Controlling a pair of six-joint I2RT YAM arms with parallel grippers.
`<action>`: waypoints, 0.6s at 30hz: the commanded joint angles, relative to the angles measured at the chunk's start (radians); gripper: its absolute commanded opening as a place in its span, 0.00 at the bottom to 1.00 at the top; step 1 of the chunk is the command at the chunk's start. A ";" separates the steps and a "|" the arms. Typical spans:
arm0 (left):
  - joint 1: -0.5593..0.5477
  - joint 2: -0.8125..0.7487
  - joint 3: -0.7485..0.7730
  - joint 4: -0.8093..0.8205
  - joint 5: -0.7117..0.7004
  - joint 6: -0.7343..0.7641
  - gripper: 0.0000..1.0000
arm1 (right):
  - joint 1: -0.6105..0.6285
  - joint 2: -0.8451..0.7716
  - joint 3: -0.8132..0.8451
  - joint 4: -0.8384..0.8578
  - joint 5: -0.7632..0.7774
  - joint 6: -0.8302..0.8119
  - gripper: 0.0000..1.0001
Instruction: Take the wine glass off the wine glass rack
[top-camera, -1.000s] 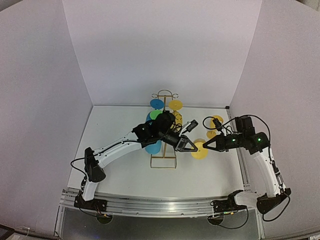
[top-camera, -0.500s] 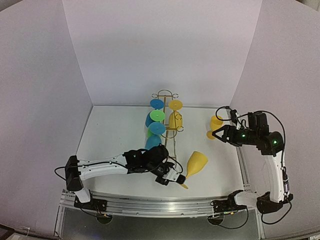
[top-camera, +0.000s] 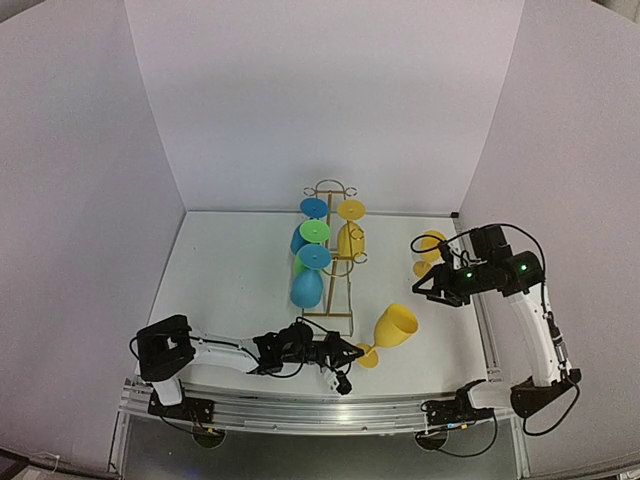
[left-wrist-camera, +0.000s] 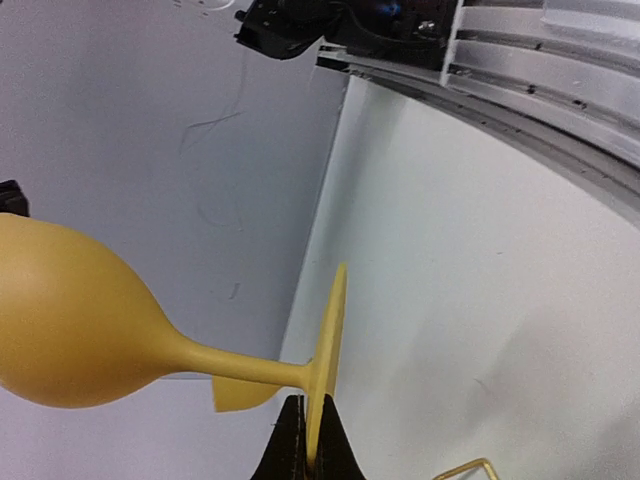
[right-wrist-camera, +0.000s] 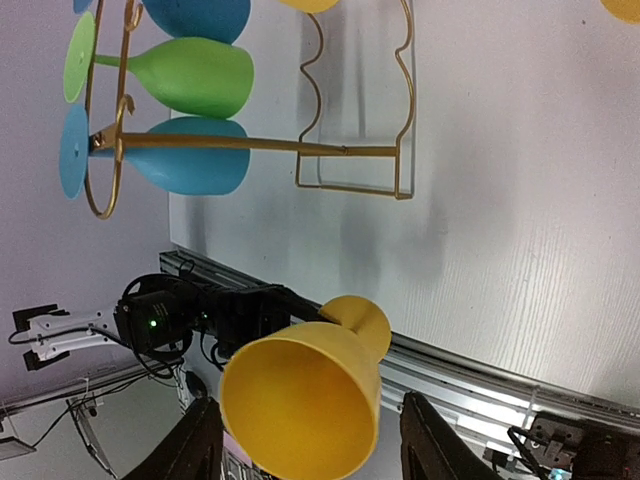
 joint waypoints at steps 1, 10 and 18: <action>-0.009 0.023 0.018 0.287 -0.074 0.050 0.00 | 0.009 -0.020 -0.087 -0.017 -0.052 -0.015 0.55; -0.015 0.033 0.034 0.261 -0.083 0.035 0.00 | 0.050 -0.010 -0.130 0.016 -0.040 0.000 0.48; -0.014 0.006 0.019 0.174 -0.083 -0.001 0.00 | 0.059 0.011 -0.001 -0.057 0.071 -0.012 0.48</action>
